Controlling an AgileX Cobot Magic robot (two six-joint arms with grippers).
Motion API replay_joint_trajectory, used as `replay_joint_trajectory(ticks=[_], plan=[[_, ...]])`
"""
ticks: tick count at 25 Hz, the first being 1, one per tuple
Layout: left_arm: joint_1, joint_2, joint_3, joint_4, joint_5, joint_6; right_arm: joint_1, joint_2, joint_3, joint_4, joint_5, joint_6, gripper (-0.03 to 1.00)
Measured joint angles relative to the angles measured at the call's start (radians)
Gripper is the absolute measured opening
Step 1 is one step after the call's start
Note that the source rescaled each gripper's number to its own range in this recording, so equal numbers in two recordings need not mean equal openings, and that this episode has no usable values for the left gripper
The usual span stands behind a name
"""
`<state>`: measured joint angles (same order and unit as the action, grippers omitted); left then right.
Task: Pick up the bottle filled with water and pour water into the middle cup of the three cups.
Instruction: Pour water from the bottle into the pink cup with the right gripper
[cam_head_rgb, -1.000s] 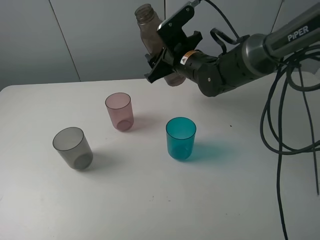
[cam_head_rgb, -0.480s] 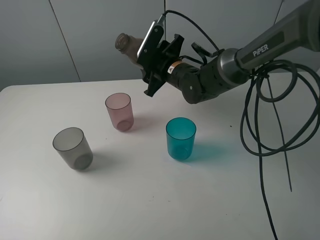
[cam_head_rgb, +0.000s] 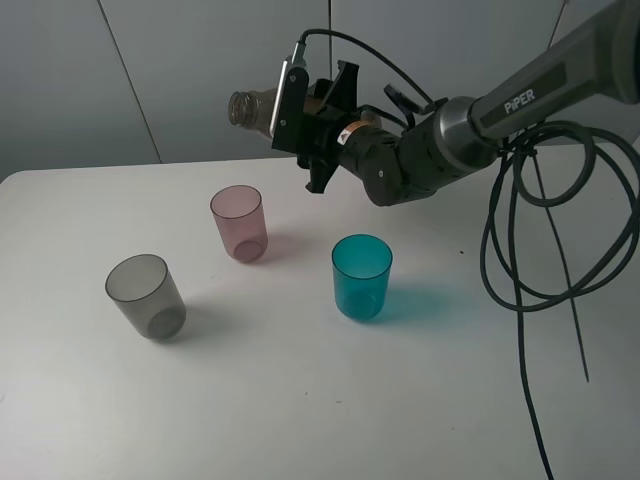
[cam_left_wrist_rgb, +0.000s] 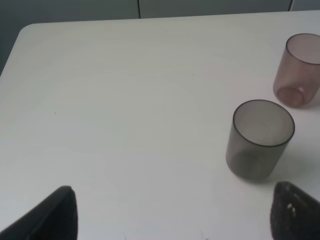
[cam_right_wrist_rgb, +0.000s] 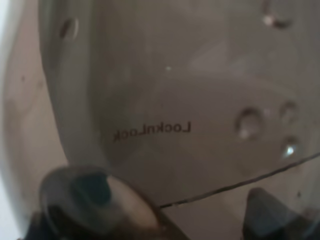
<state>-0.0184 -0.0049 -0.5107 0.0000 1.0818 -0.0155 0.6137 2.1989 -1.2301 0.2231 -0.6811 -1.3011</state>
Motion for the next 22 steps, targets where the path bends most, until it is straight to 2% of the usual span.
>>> replay_joint_trajectory(ticks=[13,22], plan=[[0.000,0.000,0.000,0.000,0.000,0.000,-0.016,0.000,0.000,0.002,0.000,-0.242,0.00],[0.000,0.000,0.000,0.000,0.000,0.000,-0.016,0.000,0.000,0.002,0.000,-0.350,0.00]])
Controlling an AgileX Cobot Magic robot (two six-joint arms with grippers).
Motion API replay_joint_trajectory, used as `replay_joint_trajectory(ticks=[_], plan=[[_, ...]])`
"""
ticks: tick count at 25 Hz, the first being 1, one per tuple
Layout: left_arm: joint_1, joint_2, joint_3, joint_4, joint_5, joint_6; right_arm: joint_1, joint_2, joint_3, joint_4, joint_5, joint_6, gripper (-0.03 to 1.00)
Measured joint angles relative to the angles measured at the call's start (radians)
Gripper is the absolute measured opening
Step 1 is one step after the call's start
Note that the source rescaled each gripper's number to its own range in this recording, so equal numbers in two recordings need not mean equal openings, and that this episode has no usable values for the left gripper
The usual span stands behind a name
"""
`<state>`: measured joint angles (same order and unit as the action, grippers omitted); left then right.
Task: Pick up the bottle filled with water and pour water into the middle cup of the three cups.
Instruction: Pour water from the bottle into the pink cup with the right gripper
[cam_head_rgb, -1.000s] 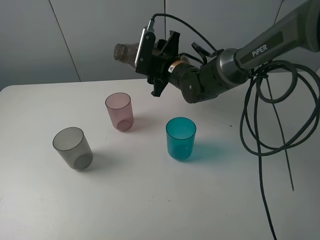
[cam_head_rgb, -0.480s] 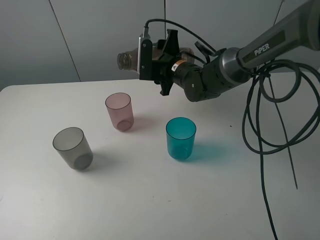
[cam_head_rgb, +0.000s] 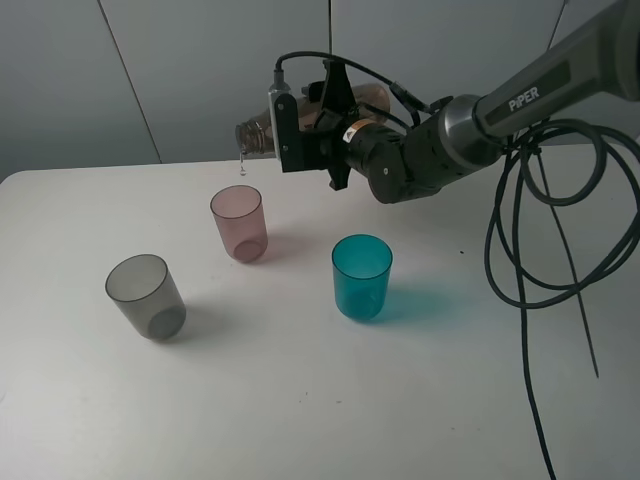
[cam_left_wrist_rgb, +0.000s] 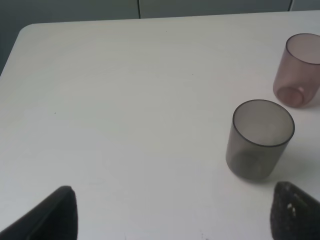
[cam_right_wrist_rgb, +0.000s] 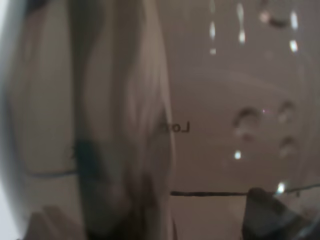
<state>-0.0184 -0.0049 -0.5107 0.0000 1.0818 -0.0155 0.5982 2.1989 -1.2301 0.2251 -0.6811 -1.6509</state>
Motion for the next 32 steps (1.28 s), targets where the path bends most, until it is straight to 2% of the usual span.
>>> replay_joint_trajectory(ticks=[23,32], plan=[[0.000,0.000,0.000,0.000,0.000,0.000,0.000,0.000,0.000,0.000,-0.003,-0.129,0.00],[0.000,0.000,0.000,0.000,0.000,0.000,0.000,0.000,0.000,-0.004,-0.031,-0.163,0.00]])
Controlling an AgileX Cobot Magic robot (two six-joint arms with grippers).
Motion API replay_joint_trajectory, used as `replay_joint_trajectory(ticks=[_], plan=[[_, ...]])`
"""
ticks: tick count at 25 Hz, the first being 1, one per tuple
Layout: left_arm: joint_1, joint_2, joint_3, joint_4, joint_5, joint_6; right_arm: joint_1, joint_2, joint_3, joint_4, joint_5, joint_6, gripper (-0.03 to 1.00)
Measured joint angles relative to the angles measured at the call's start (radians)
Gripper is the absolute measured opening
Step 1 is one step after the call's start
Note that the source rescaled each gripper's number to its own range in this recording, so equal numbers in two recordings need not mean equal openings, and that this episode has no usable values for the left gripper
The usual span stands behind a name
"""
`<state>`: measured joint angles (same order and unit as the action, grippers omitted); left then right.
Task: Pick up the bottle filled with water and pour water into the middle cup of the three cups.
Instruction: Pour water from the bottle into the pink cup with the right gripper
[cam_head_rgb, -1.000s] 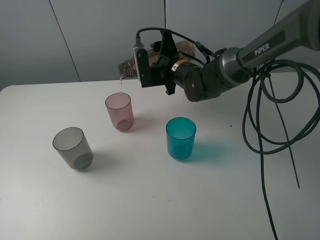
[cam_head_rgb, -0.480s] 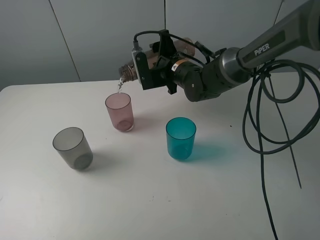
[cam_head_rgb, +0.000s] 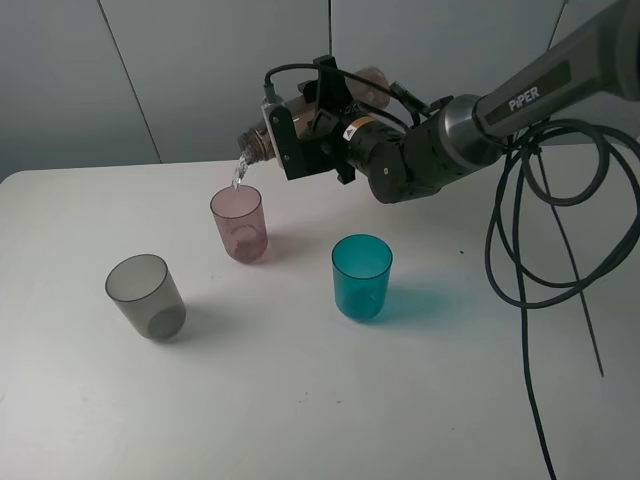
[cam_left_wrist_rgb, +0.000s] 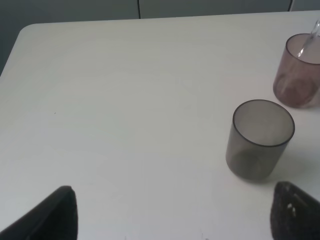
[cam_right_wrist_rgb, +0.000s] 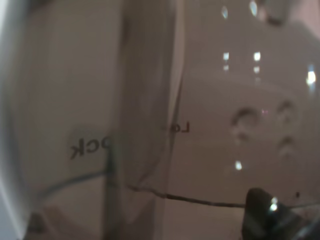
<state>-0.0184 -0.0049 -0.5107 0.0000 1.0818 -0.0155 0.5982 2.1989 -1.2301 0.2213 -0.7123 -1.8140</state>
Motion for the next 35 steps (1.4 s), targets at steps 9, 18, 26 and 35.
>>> replay_joint_trajectory(ticks=[9,18,26,35], plan=[[0.000,0.000,0.000,0.000,0.000,0.000,0.000,0.000,0.000,-0.017,-0.008,-0.052,0.00],[0.000,0.000,0.000,0.000,0.000,0.000,0.000,0.000,0.000,-0.093,-0.015,-0.064,0.00],[0.000,0.000,0.000,0.000,0.000,0.000,0.000,0.000,-0.001,-0.109,-0.033,-0.095,0.00],[0.000,0.000,0.000,0.000,0.000,0.000,0.000,0.000,-0.001,-0.123,-0.052,-0.160,0.00]])
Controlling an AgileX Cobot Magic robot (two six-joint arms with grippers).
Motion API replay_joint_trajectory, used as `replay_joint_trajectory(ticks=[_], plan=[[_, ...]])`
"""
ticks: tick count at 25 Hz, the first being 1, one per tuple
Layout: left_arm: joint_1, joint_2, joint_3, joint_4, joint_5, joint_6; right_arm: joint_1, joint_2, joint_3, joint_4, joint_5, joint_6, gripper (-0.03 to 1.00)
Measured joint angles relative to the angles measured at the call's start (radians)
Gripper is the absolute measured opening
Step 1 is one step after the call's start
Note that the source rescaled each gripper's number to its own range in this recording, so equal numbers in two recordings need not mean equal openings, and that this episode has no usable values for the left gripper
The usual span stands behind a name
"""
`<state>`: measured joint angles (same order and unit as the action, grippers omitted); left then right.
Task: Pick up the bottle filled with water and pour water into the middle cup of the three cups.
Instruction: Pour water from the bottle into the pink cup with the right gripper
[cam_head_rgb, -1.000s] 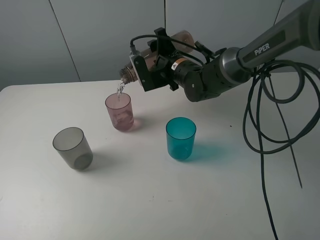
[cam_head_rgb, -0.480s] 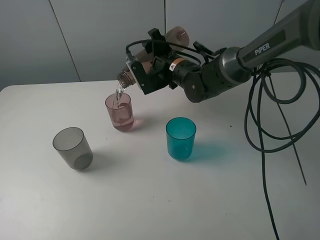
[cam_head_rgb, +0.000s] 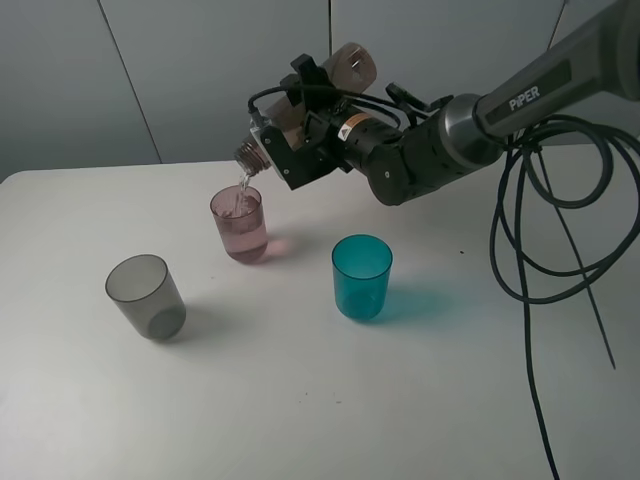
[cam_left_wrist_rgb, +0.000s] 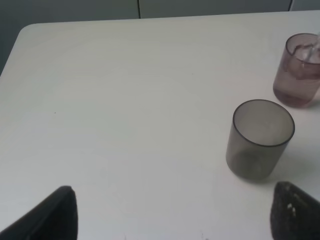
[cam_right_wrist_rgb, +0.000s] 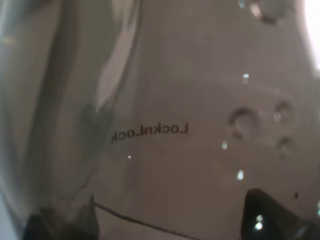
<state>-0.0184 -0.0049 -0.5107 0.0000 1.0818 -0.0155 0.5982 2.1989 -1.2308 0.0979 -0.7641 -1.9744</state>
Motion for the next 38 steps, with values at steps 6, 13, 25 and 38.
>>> replay_joint_trajectory(ticks=[6,13,25,38], plan=[[0.000,0.000,0.000,0.000,0.000,0.000,0.000,0.000,0.000,-0.005,-0.002,-0.022,0.00],[0.000,0.000,0.000,0.000,0.000,0.000,0.000,0.000,0.000,-0.054,-0.011,-0.026,0.00],[0.000,0.000,0.000,0.000,0.000,0.002,0.000,0.000,-0.003,-0.138,-0.076,-0.028,0.00],[0.000,0.000,0.000,0.000,0.000,0.002,0.000,0.000,-0.004,-0.142,0.000,0.385,0.00]])
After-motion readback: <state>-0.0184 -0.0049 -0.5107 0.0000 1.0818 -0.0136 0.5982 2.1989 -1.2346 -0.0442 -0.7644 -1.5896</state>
